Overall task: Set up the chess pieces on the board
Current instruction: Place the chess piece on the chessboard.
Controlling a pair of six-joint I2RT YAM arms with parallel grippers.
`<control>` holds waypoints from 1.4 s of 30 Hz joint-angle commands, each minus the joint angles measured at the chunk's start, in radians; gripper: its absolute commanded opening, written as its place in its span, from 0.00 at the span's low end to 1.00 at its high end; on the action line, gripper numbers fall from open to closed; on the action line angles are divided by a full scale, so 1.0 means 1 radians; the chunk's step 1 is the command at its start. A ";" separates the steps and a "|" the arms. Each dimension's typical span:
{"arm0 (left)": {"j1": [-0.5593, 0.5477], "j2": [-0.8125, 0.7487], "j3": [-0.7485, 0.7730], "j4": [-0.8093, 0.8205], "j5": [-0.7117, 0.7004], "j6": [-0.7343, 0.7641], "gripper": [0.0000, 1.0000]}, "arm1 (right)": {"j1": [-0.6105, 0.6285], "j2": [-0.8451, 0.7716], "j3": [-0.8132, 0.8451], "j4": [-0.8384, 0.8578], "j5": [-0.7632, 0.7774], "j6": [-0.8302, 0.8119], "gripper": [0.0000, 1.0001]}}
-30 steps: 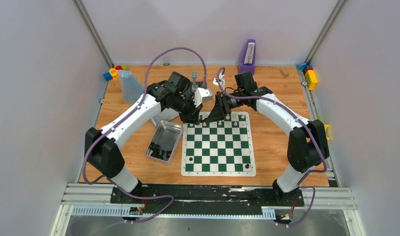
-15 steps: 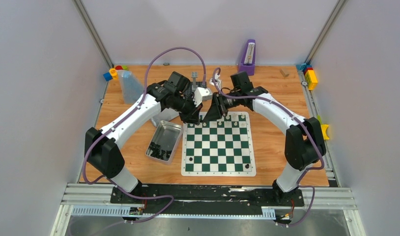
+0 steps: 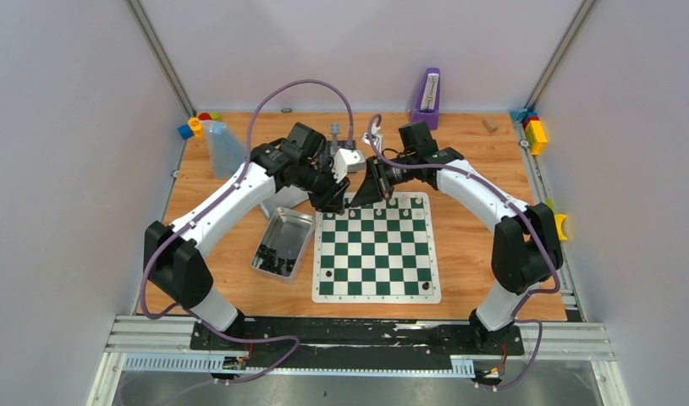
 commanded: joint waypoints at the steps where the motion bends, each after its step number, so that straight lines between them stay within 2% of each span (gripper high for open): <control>1: 0.002 -0.097 -0.007 0.046 0.034 0.040 0.41 | -0.055 -0.076 -0.007 0.027 0.017 -0.025 0.00; 4: 0.024 -0.141 -0.024 0.101 0.054 0.044 0.55 | -0.091 -0.119 -0.034 0.028 -0.004 -0.034 0.00; 5: 0.043 -0.149 -0.032 0.113 0.066 0.038 0.64 | -0.106 -0.131 -0.042 0.027 -0.014 -0.035 0.00; 6: 0.055 -0.168 -0.038 0.147 0.091 0.019 0.69 | -0.127 -0.141 -0.049 0.027 -0.025 -0.032 0.00; 9: 0.104 -0.201 -0.073 0.240 0.170 -0.030 0.96 | -0.177 -0.161 -0.064 0.033 -0.099 -0.015 0.00; 11: 0.118 -0.207 -0.087 0.315 0.238 -0.081 0.99 | -0.198 -0.162 -0.065 0.044 -0.167 0.003 0.00; 18: 0.123 -0.122 -0.094 0.564 0.407 -0.348 0.99 | -0.204 -0.167 -0.071 0.091 -0.269 0.057 0.00; 24: 0.128 -0.007 -0.024 0.588 0.502 -0.550 0.87 | -0.205 -0.169 -0.075 0.143 -0.312 0.114 0.00; 35: 0.132 0.070 -0.060 0.808 0.632 -0.836 0.74 | -0.206 -0.147 -0.079 0.209 -0.319 0.175 0.00; 38: 0.132 0.075 -0.080 0.856 0.647 -0.884 0.70 | -0.210 -0.133 -0.071 0.222 -0.324 0.192 0.00; 42: 0.132 0.077 -0.102 0.866 0.653 -0.904 0.69 | -0.213 -0.119 -0.055 0.229 -0.331 0.203 0.00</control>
